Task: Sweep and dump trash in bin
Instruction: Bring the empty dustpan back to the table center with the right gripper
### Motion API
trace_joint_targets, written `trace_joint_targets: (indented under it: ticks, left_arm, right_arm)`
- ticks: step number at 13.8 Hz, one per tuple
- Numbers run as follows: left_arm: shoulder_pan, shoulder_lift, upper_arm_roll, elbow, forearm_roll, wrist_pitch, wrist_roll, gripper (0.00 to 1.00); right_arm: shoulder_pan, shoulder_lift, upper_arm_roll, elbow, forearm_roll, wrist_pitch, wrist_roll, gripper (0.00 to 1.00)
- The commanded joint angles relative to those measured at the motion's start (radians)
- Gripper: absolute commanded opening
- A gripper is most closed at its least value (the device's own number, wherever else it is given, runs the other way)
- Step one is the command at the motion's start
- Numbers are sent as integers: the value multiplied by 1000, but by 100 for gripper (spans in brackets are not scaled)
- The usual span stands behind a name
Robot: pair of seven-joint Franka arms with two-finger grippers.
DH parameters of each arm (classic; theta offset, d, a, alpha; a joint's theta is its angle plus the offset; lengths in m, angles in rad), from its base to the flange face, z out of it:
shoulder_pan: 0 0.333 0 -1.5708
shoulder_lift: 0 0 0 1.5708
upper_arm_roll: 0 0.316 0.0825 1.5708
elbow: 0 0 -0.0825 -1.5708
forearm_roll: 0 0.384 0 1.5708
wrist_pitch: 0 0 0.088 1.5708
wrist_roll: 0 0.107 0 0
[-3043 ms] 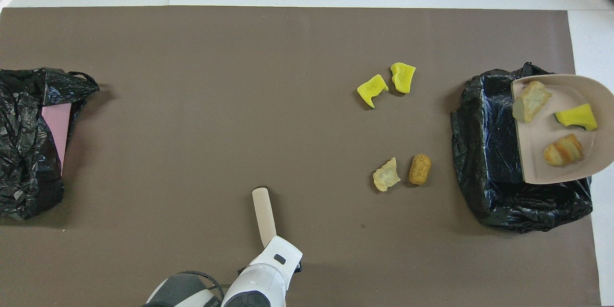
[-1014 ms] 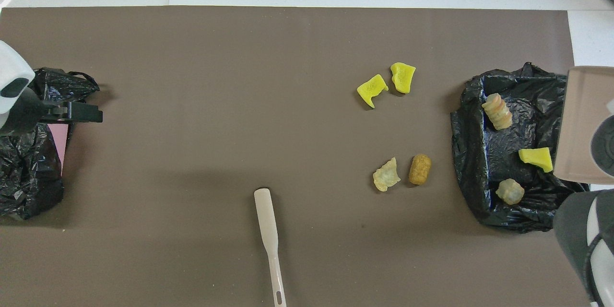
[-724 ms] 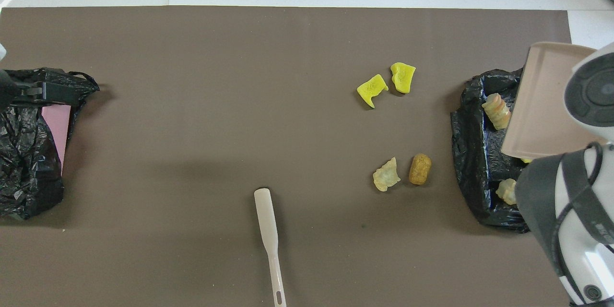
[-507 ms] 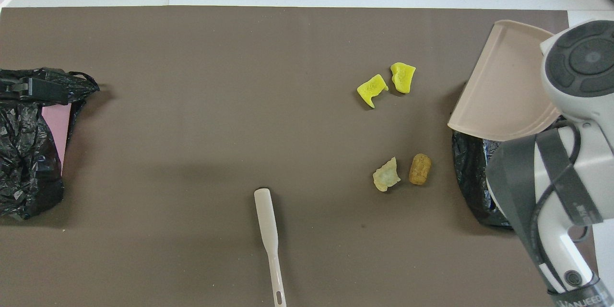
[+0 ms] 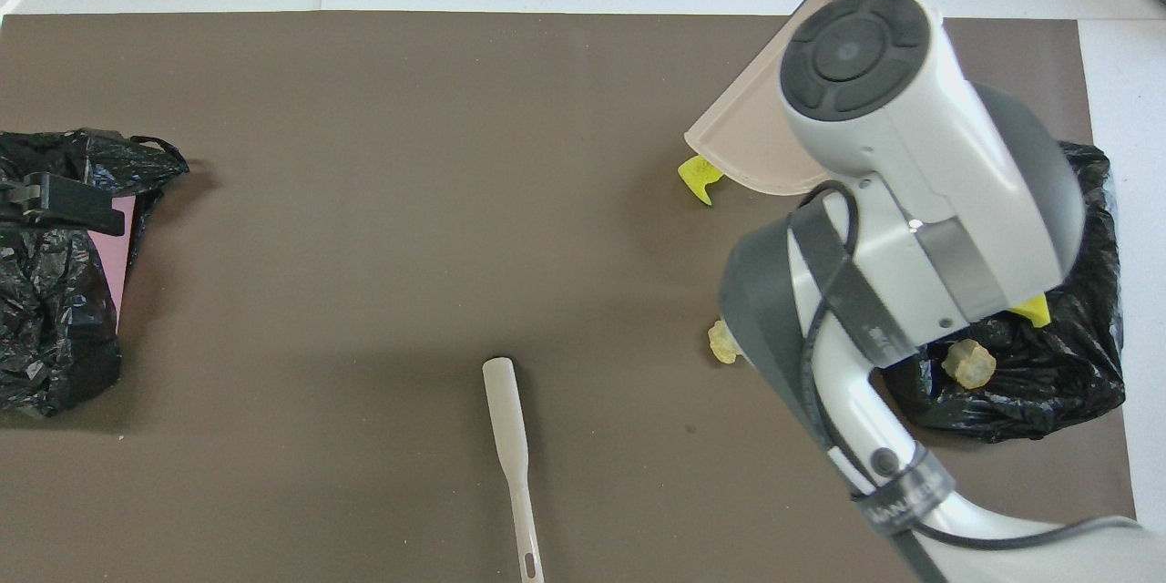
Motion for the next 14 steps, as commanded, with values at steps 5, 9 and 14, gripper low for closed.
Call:
trace_joint_targets:
  ticks: [5,9,14]
  left_arm:
    - [7,-24,-14,-31,20,-4,28,100]
    - [-1,-24,-14,-33,21,2,50,100]
    - [-10,-24,-24,-34,21,-1,51,100]
  right_arm:
    - [117,256,-2,280,243,-40,487,0]
    - [160,333,-2,308,372,110,726,0]
    - [245,442,-3,350,445,254,895,0]
